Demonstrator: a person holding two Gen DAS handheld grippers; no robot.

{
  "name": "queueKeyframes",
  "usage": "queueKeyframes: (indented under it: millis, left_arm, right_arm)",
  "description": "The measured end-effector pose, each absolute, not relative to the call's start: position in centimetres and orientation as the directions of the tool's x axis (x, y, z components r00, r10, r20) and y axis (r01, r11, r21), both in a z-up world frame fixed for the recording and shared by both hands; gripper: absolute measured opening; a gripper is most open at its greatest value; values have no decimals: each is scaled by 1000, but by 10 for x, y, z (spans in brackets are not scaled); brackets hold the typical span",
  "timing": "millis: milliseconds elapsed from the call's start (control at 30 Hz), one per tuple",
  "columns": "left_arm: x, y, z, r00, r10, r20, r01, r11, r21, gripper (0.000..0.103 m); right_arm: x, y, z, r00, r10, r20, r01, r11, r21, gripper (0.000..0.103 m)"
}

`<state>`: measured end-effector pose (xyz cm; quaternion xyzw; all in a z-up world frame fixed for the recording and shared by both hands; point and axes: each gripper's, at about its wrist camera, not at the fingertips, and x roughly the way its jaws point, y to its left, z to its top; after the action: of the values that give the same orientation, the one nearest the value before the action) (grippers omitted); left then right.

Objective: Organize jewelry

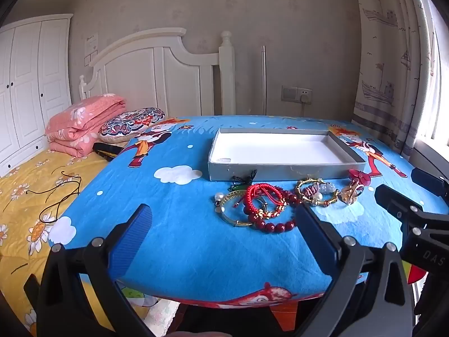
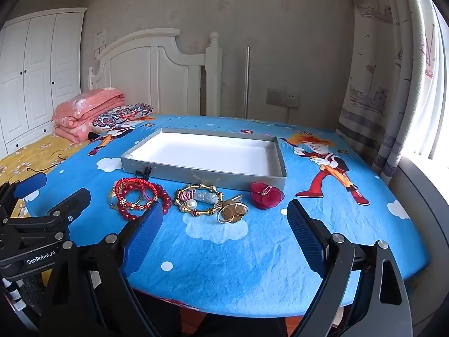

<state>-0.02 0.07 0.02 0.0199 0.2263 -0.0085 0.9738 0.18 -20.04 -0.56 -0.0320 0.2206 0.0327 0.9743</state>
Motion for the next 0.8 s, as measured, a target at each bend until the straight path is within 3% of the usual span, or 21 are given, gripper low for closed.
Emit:
queueKeyframes:
  millis: [800]
  left_arm:
    - [-1,0,-2,887,-21,-462,42,998,35,99]
  right_arm:
    - [5,-202,-8,892,55,-449,-78,996,-33,84]
